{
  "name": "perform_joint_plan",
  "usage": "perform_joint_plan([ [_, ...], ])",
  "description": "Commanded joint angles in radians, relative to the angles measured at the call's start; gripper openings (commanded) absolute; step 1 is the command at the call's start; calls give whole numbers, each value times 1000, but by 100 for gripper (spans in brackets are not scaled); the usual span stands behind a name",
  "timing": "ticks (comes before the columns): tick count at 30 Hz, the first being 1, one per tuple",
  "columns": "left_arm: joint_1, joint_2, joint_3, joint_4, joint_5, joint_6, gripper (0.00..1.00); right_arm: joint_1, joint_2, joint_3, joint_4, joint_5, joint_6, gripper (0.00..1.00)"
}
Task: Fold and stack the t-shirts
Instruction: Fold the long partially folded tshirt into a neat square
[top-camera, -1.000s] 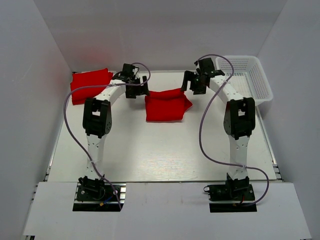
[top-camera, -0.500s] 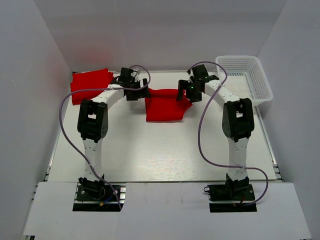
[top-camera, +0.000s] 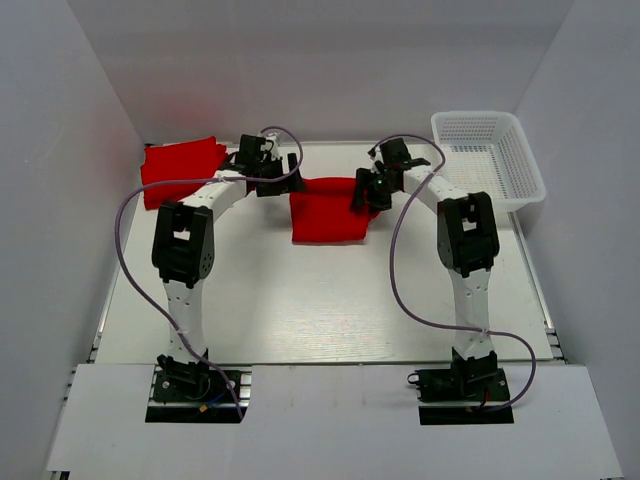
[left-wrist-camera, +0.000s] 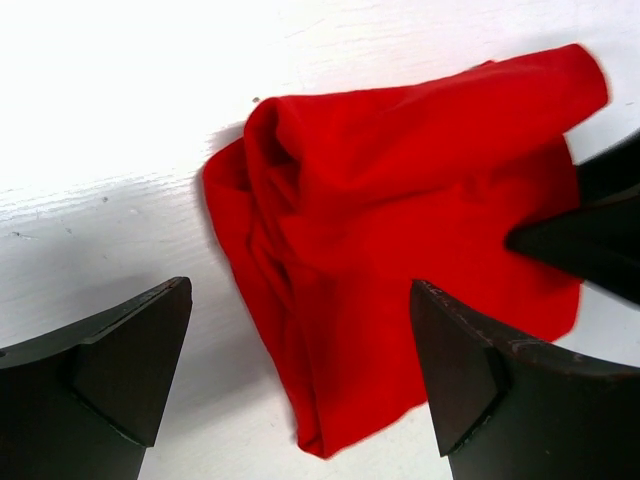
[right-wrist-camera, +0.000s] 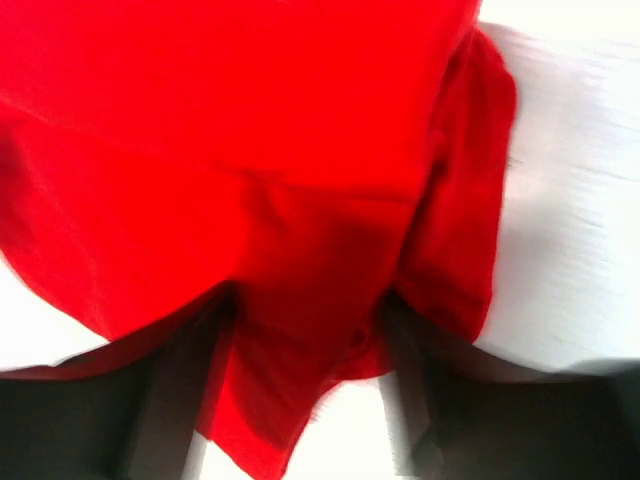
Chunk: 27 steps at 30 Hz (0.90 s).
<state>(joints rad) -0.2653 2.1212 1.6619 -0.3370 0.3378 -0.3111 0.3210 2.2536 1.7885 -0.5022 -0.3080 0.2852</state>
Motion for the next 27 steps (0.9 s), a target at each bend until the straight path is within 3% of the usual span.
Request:
perform_joint_plan([
  [1, -12, 40, 39, -22, 9, 18, 100, 1, 24, 3, 74, -103, 17, 57],
  [6, -12, 97, 68, -65, -33, 29, 100, 1, 26, -63, 227, -313, 61, 21],
  [7, -12, 106, 68, -65, -33, 29, 100, 0, 26, -84, 249, -338, 71, 0],
  [10, -12, 106, 46, -43, -42, 29, 100, -6, 6, -155, 432, -440, 129, 0],
  [13, -12, 117, 36, -43, -33, 29, 93, -13, -12, -199, 608, -558, 207, 0],
  [18, -3, 117, 25, -45, -34, 29, 80, -14, 6, -182, 568, -568, 200, 0],
  [20, -3, 103, -3, -56, -34, 29, 69, -13, -5, -186, 524, -468, 128, 3],
  [22, -3, 80, -40, -45, -34, 29, 64, -14, -37, -175, 409, -344, 92, 13],
  [25, -3, 57, -74, -19, -8, 41, 57, -13, -60, -152, 321, -290, 36, 40],
  [27, -3, 57, -86, -10, 4, 41, 43, -11, -66, -135, 279, -289, 7, 62],
])
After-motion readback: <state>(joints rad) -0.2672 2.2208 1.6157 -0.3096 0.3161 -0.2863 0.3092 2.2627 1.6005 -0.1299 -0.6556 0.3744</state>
